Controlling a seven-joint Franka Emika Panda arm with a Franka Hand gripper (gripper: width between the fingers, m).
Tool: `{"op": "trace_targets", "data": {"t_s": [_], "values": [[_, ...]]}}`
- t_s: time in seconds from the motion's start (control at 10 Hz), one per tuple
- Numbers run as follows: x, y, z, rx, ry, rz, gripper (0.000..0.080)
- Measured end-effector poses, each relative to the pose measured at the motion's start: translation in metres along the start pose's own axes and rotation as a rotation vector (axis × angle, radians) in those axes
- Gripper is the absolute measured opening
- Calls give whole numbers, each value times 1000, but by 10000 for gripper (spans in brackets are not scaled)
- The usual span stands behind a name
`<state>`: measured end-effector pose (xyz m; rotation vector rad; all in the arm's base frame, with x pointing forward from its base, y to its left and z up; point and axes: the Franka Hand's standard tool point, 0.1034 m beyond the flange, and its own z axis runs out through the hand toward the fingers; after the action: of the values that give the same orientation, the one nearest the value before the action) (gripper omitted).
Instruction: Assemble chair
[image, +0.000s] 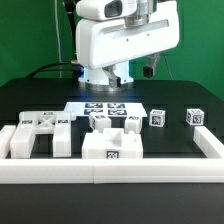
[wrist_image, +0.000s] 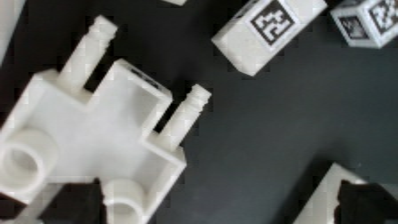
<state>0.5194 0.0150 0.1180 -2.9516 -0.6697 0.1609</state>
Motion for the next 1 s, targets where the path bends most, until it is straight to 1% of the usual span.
{"op": "trace_targets", "data": {"t_s": [0.1,0.2,0.3,0.4,0.5,0.7,0.9,1.0], "values": [[0,4,5,0,-4,154,650],[4,3,10,-7,4,313,650],[8,-2,15,-8,3,412,650],[11,2,20,-8,9,427,650],[14,4,22,-5,13,504,650],[15,1,23,4,13,639,650],[16,1,25,2,20,655,650],[14,1,33,-2,35,640,650]]}}
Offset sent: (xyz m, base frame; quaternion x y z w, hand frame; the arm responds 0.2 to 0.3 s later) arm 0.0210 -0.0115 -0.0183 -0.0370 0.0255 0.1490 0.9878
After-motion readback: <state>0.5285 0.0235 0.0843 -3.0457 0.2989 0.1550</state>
